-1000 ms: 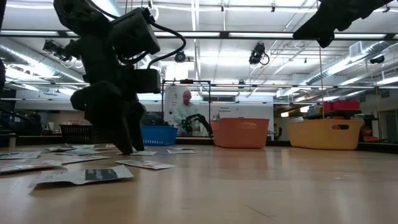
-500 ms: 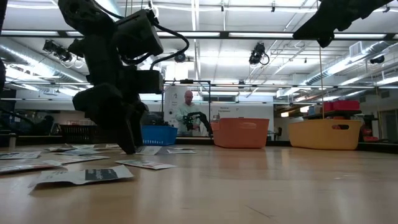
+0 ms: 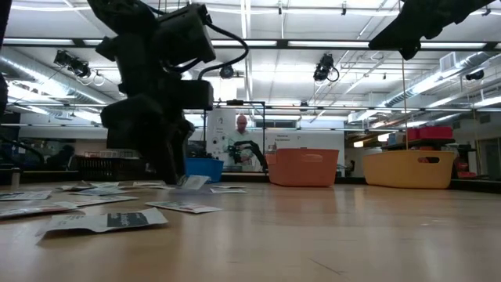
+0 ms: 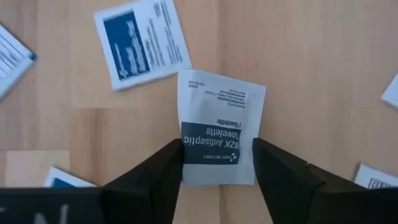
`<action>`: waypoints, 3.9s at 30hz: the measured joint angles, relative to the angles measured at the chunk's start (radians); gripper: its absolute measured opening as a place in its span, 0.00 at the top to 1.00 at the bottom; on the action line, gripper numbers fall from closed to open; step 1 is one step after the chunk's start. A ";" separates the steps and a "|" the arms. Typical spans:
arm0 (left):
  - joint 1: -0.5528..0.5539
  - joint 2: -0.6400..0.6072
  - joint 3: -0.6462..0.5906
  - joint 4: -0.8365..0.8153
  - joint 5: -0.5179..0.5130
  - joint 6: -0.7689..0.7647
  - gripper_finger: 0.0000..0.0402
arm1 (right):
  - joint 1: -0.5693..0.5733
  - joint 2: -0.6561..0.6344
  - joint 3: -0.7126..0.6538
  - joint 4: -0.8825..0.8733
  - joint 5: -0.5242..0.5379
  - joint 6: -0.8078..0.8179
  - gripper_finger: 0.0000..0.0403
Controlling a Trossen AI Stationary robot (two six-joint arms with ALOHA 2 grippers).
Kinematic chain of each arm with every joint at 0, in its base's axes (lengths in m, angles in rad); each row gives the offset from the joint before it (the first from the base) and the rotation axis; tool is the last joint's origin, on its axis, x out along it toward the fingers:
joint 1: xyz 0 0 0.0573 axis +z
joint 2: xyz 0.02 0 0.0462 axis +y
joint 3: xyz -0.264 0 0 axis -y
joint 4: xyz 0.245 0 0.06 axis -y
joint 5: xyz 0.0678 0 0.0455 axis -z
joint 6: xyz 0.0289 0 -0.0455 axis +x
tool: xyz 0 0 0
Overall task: Pick & Place First Aid Supplies
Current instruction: Put the towelette pack into the orange bin
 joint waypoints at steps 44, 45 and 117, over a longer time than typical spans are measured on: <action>0.323 -0.005 0.492 -0.082 -0.089 0.364 0.52 | 0.000 -0.001 0.000 0.137 -0.003 -0.078 0.99; 0.338 -0.005 0.503 -0.081 -0.086 0.364 0.52 | 0.000 -0.001 0.000 0.137 -0.003 -0.067 0.99; 0.576 0.530 0.829 0.104 0.195 0.040 0.33 | 0.000 0.000 0.000 0.154 0.000 -0.040 0.99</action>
